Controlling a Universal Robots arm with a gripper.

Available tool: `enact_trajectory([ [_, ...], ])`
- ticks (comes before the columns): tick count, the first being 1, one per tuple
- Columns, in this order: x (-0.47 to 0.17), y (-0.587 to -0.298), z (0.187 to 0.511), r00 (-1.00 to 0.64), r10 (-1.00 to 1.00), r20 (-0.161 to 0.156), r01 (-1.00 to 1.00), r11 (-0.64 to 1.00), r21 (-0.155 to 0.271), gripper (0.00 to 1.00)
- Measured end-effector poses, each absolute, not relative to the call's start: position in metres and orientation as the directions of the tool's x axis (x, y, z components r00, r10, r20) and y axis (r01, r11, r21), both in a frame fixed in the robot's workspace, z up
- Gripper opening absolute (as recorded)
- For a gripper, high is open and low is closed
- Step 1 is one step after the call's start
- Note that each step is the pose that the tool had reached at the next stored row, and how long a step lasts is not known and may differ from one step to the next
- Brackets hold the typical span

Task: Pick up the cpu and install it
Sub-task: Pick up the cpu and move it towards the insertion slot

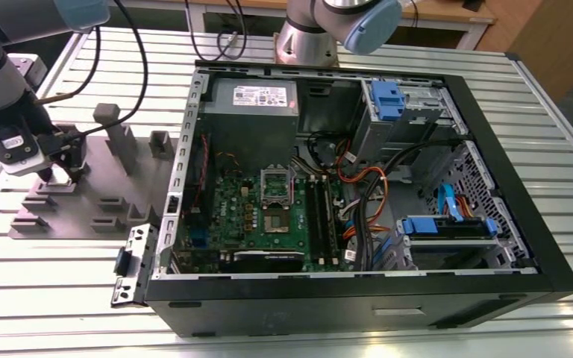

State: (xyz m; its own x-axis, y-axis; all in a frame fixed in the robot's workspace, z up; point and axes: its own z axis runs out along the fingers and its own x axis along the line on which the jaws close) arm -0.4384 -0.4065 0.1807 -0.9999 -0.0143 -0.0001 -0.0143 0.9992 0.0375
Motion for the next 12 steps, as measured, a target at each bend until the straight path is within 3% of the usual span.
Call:
enact_trajectory([
  [12, -0.4373, -0.4064, 0.1807, -1.000, 0.005, 0.000, 0.005, 0.999, 0.038, 0.47],
])
